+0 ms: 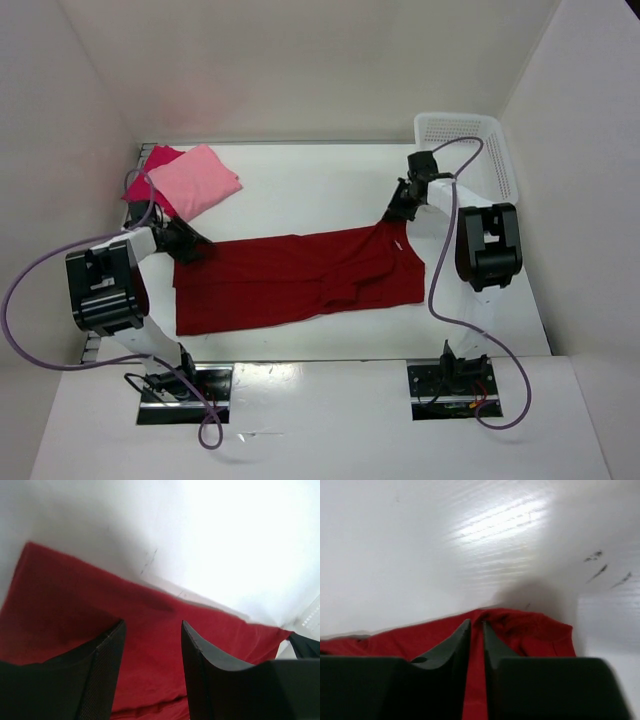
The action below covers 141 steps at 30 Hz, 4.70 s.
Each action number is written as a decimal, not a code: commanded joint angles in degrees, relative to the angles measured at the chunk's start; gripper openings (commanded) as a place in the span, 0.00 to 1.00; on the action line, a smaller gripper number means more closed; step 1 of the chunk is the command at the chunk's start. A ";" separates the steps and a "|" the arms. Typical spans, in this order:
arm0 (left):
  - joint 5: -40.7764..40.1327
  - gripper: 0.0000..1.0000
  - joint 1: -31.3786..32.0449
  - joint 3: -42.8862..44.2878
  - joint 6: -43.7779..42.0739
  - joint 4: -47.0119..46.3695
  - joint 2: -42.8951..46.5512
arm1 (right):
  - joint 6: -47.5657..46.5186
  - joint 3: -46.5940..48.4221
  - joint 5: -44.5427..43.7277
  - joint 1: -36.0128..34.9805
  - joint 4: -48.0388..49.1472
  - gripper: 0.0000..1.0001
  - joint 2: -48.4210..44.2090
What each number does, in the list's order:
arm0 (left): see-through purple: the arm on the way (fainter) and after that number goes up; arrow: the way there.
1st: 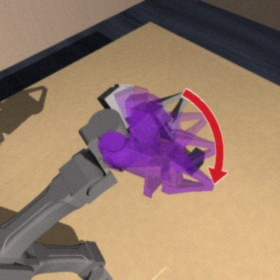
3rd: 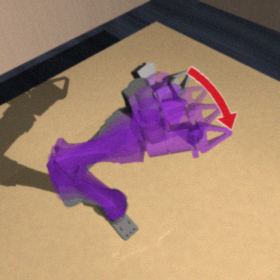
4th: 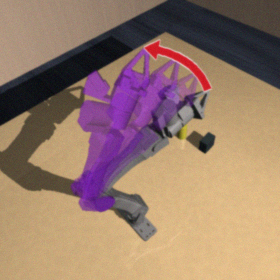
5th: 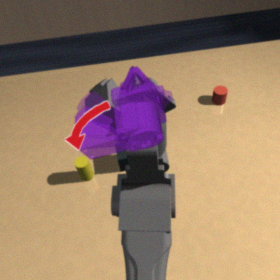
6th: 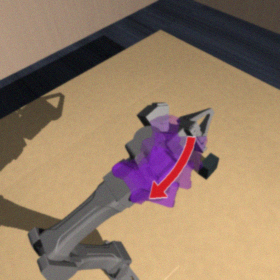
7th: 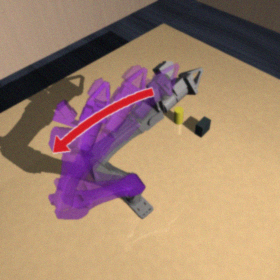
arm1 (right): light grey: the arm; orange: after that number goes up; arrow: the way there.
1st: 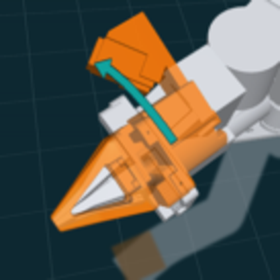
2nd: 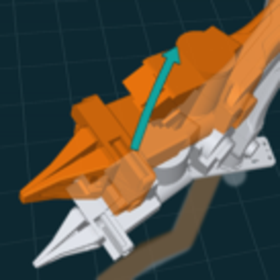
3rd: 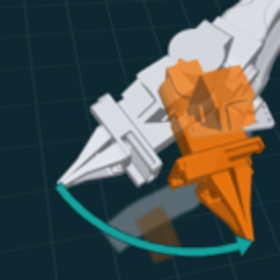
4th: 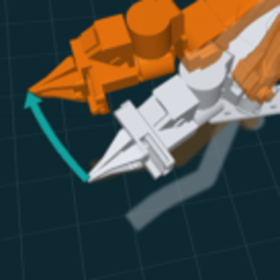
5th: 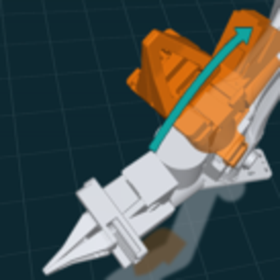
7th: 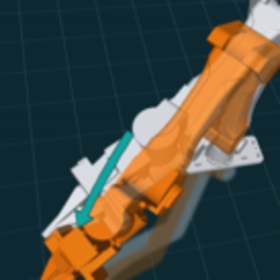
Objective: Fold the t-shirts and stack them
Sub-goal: Fold the other side of the tshirt into a rectangle
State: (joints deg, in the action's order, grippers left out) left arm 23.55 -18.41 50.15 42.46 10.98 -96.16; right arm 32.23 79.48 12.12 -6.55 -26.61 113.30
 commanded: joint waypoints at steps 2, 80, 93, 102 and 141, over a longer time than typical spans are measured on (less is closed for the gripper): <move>-0.62 0.56 -0.04 4.42 1.31 -0.17 4.56 | -0.32 5.06 1.15 -0.92 -1.42 0.27 -2.18; -2.98 0.31 29.93 1.80 5.00 -7.55 2.83 | 8.20 -32.46 -0.26 -8.92 0.07 0.31 -26.99; -2.98 0.31 29.93 1.79 5.00 -9.84 -2.81 | 9.78 -31.93 -3.59 -11.65 0.77 0.36 -24.08; -3.51 0.31 29.93 2.32 4.48 -9.84 -5.17 | 10.31 -31.93 -5.89 -11.65 -0.11 0.32 -24.18; -4.04 0.31 25.71 7.15 2.99 -6.42 -1.57 | 5.22 -18.76 -3.97 -4.35 -18.94 0.33 -35.09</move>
State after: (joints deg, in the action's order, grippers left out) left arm 19.31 7.64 53.25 47.83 4.67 -100.42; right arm 39.90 56.34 4.01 -11.57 -54.54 74.94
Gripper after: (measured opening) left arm 0.313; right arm 0.323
